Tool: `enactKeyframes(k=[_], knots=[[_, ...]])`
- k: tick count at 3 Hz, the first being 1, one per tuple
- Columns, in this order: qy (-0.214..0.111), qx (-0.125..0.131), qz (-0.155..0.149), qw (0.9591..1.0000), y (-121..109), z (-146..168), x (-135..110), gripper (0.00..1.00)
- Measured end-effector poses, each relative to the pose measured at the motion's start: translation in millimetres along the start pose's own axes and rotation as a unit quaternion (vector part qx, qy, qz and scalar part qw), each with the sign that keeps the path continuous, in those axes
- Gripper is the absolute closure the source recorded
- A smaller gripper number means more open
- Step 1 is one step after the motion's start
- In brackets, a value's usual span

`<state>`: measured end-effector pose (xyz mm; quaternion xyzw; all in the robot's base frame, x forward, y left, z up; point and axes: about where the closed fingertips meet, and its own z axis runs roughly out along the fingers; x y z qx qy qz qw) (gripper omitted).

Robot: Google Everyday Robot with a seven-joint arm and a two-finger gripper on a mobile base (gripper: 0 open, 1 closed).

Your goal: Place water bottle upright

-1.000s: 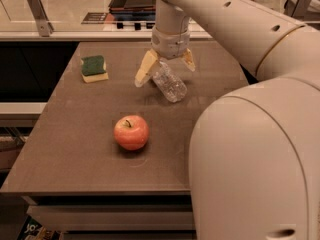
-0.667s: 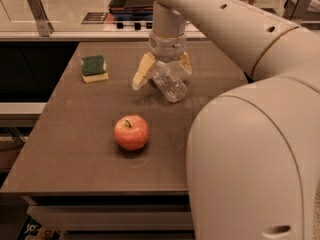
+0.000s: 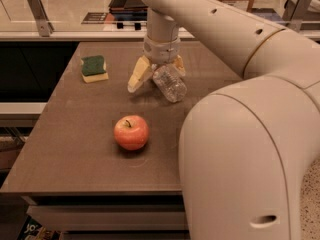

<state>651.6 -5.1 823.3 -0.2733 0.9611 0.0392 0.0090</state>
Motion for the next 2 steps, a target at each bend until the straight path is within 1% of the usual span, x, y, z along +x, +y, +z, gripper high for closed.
enactKeyframes(k=[1, 2], knots=[[-0.006, 0.000, -0.001, 1.0000, -8.2, 9.7, -5.6, 0.17], [-0.010, -0.002, -0.003, 0.9999, -12.7, 13.2, -9.3, 0.41]])
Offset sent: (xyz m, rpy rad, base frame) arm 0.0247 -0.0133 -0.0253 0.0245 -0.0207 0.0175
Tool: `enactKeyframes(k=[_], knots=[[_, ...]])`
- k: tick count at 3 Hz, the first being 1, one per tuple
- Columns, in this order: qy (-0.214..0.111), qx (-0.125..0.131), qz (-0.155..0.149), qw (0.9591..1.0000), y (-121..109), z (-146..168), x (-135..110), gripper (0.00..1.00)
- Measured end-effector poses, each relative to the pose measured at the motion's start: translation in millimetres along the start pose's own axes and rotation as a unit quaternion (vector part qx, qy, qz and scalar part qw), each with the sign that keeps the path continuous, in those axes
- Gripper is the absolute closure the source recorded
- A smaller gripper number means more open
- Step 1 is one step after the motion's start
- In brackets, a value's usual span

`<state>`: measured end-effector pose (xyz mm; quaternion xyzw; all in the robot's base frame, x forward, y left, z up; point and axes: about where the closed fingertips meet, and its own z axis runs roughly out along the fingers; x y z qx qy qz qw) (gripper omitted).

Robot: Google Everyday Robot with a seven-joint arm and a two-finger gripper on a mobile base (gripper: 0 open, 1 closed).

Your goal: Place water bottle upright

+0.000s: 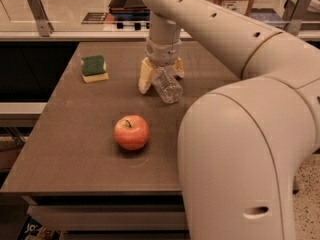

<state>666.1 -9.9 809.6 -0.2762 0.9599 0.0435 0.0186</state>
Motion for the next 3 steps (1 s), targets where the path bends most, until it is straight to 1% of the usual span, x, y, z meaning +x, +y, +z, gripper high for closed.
enactKeyframes(k=[2, 3], knots=[[0.000, 0.000, 0.000, 1.0000, 1.0, -12.7, -0.8, 0.88], [0.000, 0.000, 0.000, 1.0000, 1.0, -12.7, -0.8, 1.00]])
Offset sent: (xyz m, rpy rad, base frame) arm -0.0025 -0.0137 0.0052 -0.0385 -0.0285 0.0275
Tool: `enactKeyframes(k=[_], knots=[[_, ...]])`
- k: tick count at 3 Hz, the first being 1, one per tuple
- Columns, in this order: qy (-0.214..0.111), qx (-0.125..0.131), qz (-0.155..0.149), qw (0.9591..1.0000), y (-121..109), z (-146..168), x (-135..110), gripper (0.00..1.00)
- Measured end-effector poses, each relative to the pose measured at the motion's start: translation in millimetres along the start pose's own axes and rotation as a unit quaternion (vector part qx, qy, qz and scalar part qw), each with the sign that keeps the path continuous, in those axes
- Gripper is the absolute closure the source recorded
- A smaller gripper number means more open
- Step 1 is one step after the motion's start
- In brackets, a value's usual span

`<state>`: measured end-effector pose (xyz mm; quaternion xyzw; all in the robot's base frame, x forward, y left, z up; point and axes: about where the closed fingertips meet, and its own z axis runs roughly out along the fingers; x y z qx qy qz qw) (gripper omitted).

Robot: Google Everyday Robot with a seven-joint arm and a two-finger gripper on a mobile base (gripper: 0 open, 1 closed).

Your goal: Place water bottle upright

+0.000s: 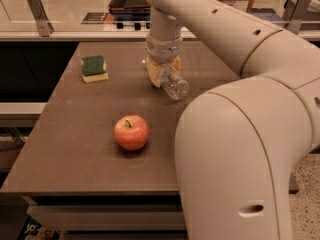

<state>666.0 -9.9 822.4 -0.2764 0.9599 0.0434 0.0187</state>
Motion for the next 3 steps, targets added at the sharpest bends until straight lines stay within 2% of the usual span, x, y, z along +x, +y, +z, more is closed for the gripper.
enactKeyframes(k=[1, 2, 3], knots=[[0.009, 0.033, -0.022, 0.9992, 2, -10, 10, 1.00], [-0.005, 0.054, -0.035, 0.9979, 2, -32, 18, 1.00], [-0.045, 0.061, -0.036, 0.9965, -1, -64, 23, 1.00]])
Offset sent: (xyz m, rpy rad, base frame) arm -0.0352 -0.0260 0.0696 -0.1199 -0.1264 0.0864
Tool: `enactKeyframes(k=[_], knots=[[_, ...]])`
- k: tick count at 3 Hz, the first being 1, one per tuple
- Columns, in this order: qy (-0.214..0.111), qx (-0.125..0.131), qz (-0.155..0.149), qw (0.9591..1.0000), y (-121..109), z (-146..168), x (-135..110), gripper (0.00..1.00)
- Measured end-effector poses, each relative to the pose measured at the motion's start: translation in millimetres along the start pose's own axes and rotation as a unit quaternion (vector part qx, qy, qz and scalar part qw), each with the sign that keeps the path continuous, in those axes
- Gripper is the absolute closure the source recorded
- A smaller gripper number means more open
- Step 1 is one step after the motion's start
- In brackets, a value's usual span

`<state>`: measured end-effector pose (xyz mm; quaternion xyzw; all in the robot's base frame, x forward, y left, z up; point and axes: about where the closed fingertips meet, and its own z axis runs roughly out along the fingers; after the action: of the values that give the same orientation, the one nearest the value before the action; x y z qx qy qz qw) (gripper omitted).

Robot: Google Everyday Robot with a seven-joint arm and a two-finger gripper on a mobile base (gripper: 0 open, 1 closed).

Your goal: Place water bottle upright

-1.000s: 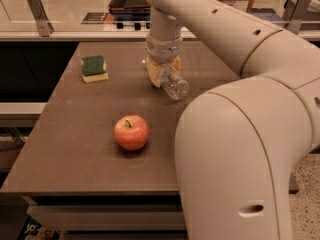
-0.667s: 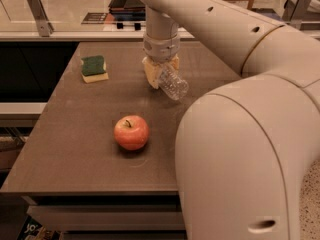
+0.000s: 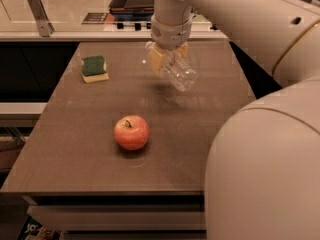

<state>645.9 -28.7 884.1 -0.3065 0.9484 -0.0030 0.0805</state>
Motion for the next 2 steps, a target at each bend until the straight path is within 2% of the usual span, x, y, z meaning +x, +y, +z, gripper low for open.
enactKeyframes(k=[1, 2], knots=[[-0.047, -0.028, -0.002, 0.9985, -5, -15, -6, 1.00], [-0.101, -0.075, -0.012, 0.9920, -4, -32, -14, 1.00]])
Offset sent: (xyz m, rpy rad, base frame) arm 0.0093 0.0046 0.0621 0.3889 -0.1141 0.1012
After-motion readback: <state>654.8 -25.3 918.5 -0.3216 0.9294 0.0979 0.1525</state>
